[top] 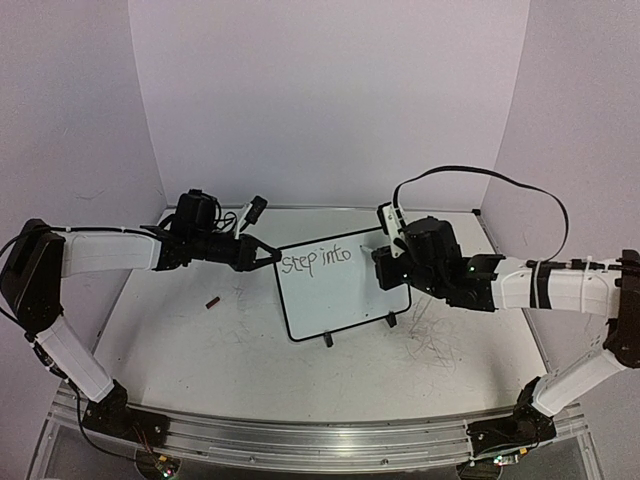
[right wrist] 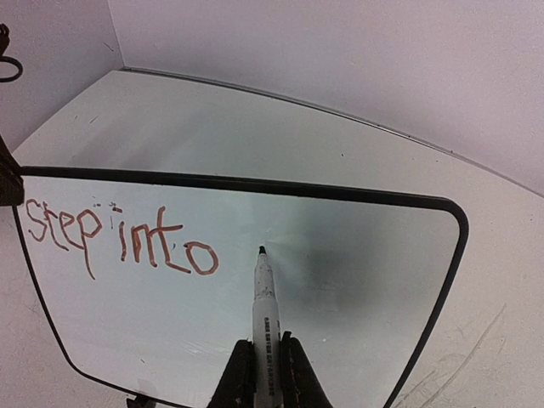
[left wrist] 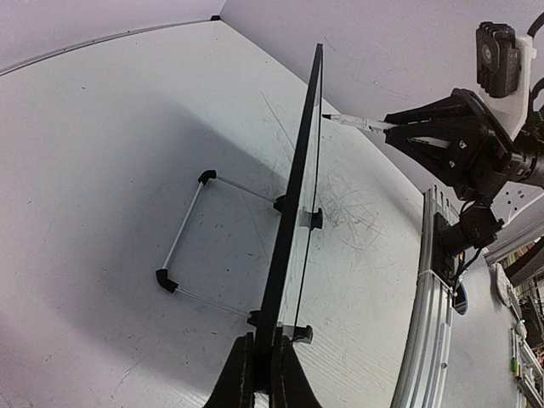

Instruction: Write a sentence on the whiteboard

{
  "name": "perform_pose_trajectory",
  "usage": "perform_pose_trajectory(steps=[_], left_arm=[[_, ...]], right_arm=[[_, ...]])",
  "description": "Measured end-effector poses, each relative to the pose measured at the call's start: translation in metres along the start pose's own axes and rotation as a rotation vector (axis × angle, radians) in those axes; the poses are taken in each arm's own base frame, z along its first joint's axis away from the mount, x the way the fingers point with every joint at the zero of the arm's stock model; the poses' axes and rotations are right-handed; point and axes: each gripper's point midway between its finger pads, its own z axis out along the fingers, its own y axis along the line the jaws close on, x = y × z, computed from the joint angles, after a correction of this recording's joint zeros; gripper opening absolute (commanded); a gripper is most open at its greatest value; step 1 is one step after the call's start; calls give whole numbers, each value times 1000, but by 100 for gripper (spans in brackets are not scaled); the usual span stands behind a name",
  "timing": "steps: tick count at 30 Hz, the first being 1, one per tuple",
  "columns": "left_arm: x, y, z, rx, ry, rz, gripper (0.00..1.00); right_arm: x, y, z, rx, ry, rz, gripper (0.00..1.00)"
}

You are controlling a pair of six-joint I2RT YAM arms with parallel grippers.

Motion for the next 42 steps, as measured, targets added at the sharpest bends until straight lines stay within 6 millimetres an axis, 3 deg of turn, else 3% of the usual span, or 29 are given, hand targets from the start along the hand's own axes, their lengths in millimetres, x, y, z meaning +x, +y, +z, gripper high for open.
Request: perform_pose_trajectory(steps=[42], left_arm=[[1,-1,0,-5,4,4,0]], right_arm=[[1,0,7,6,-8,17,0]])
